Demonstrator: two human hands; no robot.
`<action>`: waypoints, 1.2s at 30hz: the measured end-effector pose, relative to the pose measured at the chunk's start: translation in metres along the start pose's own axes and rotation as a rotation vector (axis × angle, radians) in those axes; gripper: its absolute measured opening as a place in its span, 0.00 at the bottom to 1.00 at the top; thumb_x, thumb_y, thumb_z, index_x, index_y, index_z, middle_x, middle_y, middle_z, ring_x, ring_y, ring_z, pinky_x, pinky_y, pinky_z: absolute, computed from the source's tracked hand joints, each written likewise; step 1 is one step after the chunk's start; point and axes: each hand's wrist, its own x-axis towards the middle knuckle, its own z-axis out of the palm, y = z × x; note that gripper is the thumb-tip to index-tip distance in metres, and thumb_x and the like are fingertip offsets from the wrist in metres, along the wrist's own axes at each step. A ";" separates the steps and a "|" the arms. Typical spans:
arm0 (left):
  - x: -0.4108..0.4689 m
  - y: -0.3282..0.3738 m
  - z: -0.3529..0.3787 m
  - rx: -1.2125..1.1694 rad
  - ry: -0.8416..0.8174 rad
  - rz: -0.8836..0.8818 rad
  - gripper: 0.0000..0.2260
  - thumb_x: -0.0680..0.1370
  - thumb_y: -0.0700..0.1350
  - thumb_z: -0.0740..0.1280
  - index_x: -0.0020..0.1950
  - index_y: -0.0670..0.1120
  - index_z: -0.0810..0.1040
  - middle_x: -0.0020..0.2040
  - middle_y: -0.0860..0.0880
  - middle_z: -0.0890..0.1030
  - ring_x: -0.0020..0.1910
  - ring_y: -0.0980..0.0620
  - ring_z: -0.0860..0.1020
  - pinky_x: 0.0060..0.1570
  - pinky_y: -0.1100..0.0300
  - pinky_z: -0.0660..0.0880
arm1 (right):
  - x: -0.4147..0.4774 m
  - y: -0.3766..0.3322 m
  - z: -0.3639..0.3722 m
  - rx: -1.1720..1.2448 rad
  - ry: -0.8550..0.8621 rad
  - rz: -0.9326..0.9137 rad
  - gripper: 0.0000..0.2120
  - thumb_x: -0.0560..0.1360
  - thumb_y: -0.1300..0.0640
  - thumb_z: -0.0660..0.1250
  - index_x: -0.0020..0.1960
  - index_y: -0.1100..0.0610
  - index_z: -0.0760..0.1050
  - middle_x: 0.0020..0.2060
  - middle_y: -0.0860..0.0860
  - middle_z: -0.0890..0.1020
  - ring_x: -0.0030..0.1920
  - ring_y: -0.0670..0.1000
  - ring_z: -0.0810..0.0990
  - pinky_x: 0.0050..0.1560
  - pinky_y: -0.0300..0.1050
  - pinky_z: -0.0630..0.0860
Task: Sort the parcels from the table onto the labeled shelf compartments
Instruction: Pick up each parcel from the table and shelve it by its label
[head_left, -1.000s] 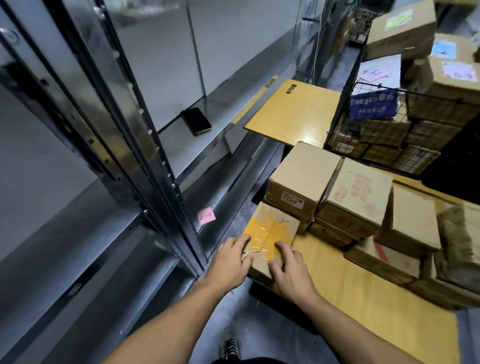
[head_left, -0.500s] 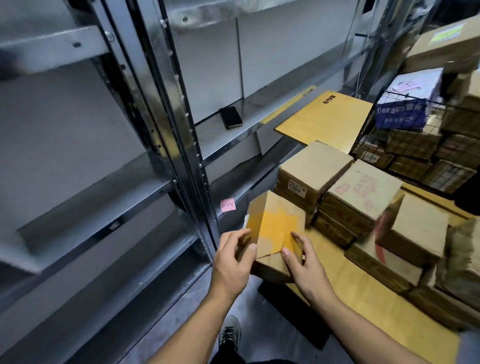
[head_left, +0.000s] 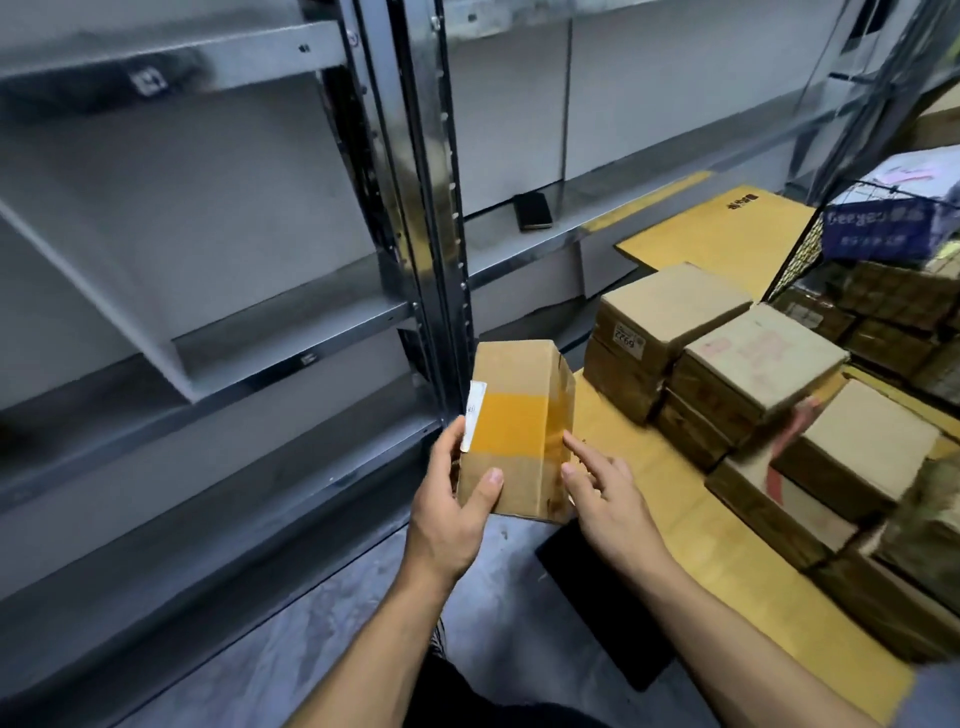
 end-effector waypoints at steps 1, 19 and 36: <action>-0.006 -0.001 -0.003 0.010 0.017 0.001 0.30 0.74 0.52 0.68 0.73 0.58 0.62 0.62 0.69 0.71 0.60 0.72 0.72 0.53 0.76 0.69 | 0.000 -0.004 0.003 0.029 -0.013 0.016 0.18 0.82 0.47 0.62 0.72 0.41 0.71 0.64 0.48 0.73 0.65 0.45 0.73 0.60 0.30 0.66; -0.051 -0.003 -0.114 0.109 0.273 -0.023 0.16 0.80 0.46 0.66 0.65 0.61 0.70 0.64 0.54 0.71 0.62 0.59 0.73 0.56 0.67 0.73 | -0.044 -0.059 0.102 0.627 -0.283 -0.022 0.22 0.79 0.59 0.66 0.69 0.42 0.67 0.60 0.52 0.82 0.61 0.54 0.81 0.63 0.60 0.77; -0.216 -0.021 -0.285 0.340 0.464 -0.088 0.26 0.74 0.50 0.71 0.71 0.58 0.68 0.65 0.53 0.70 0.62 0.57 0.71 0.53 0.76 0.65 | -0.174 -0.100 0.260 0.194 -0.303 -0.381 0.22 0.77 0.55 0.61 0.65 0.33 0.67 0.59 0.42 0.71 0.55 0.36 0.74 0.57 0.27 0.69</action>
